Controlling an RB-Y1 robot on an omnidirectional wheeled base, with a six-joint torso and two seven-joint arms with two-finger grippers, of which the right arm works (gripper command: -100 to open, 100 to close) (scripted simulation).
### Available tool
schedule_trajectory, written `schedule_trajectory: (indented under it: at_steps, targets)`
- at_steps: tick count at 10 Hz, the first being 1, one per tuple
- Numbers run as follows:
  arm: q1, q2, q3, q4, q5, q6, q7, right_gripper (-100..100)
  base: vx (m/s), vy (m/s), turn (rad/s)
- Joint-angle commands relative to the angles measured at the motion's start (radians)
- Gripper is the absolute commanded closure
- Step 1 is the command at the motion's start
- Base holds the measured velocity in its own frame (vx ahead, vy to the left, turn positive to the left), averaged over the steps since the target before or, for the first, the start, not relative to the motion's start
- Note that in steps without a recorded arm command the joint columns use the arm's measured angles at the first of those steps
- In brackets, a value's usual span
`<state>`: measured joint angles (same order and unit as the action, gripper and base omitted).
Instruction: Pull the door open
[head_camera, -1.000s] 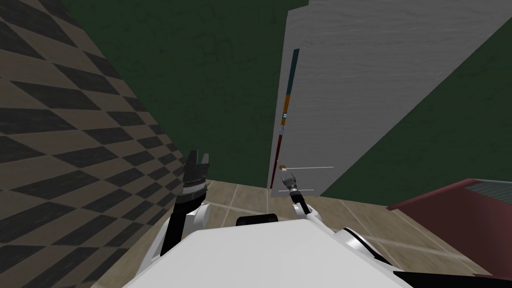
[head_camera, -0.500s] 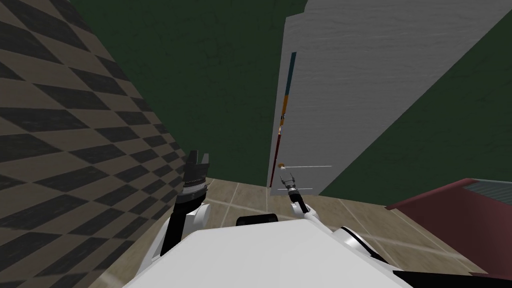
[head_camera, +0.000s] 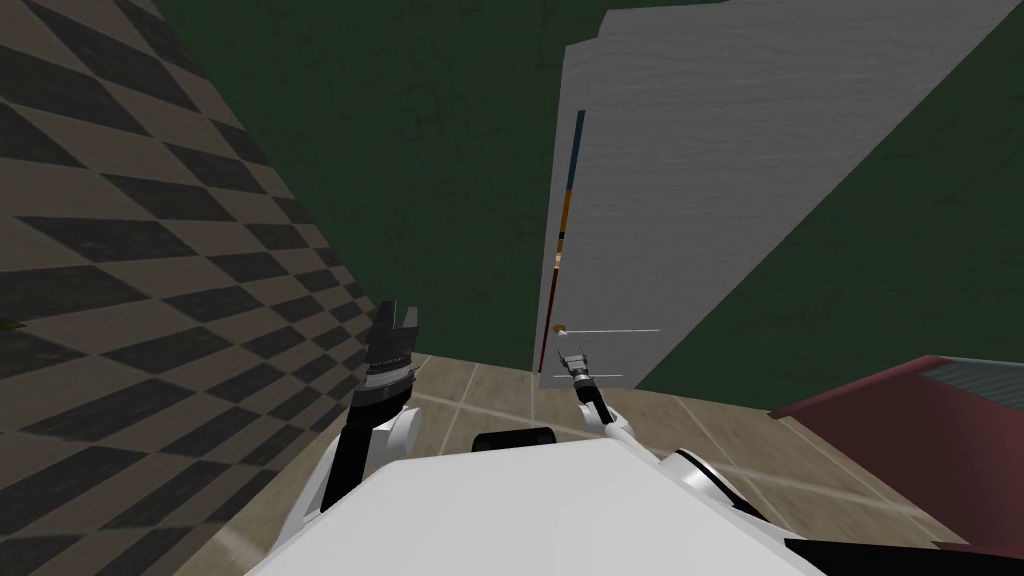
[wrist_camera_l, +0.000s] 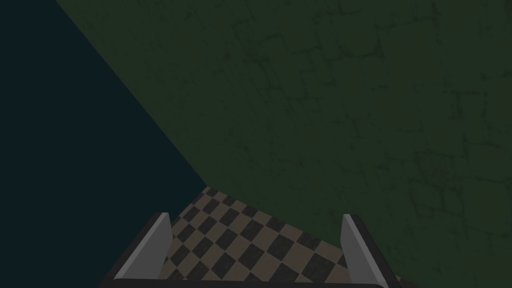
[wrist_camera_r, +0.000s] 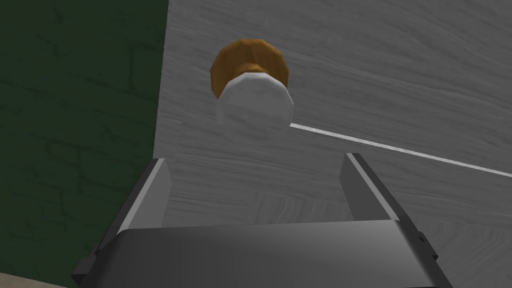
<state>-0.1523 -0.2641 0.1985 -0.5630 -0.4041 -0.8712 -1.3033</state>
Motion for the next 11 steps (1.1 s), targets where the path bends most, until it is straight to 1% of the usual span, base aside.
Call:
schedule_trajectory:
  at_steps: [1,2,3,6,9,10,11]
  targets:
    - [0.000,0.004,0.006,-0.009,-0.013,0.008,-0.050,-100,-0.057,-0.023,0.017]
    - [-0.003,0.007,0.010,-0.010,-0.022,0.011,-0.077,-100,-0.076,-0.024,0.029]
    - [-0.003,0.007,0.010,-0.010,-0.022,0.011,-0.086,-100,-0.055,-0.012,0.008]
    - [-0.009,0.016,0.022,-0.014,-0.045,0.019,-0.178,-100,-0.057,-0.022,0.018]
    - [-0.013,0.022,0.029,-0.016,-0.060,0.024,-0.239,-100,-0.047,-0.025,0.013]
    - [-0.013,0.021,0.027,-0.014,-0.056,0.022,-0.224,-100,-0.019,-0.012,0.004]
    - [-0.003,-0.001,0.020,-0.005,-0.063,0.011,-0.249,-100,0.111,0.021,0.140]
